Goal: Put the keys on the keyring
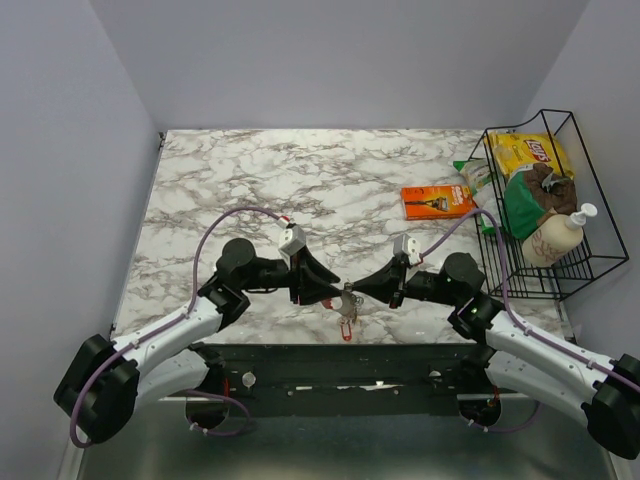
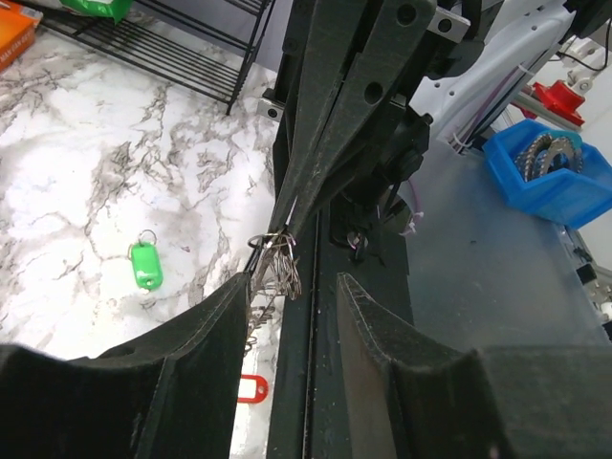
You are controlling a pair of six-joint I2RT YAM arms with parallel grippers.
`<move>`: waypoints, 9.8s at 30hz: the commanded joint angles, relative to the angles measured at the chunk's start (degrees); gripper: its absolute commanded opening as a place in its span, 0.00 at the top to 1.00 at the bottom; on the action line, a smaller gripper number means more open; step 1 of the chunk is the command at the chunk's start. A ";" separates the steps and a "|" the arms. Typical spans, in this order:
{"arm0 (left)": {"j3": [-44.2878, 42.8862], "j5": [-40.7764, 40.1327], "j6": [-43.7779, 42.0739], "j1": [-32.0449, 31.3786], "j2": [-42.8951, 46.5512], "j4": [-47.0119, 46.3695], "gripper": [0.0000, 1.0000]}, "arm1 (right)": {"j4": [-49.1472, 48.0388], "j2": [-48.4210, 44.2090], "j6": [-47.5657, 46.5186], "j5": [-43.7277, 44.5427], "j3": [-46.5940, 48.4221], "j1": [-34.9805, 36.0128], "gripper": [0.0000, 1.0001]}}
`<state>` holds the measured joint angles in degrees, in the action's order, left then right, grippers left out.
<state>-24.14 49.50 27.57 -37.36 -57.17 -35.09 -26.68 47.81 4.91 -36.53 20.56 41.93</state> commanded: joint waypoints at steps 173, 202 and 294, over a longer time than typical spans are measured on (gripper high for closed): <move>-3.46 -37.63 -35.66 -17.83 5.92 19.62 1.00 | 0.48 17.15 -7.19 -7.69 9.42 -5.90 0.81; -4.33 -40.27 -36.45 -18.01 5.75 19.97 1.00 | 3.65 12.39 -7.36 -8.63 6.16 -5.90 0.69; -2.23 -7.93 -3.23 1.15 9.63 11.01 0.52 | -7.95 16.87 5.20 -11.37 9.85 -5.99 1.00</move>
<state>-26.70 36.34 22.72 -36.42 -45.41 -20.16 -30.79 65.45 7.29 -49.50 29.21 35.73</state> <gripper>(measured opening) 0.522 0.012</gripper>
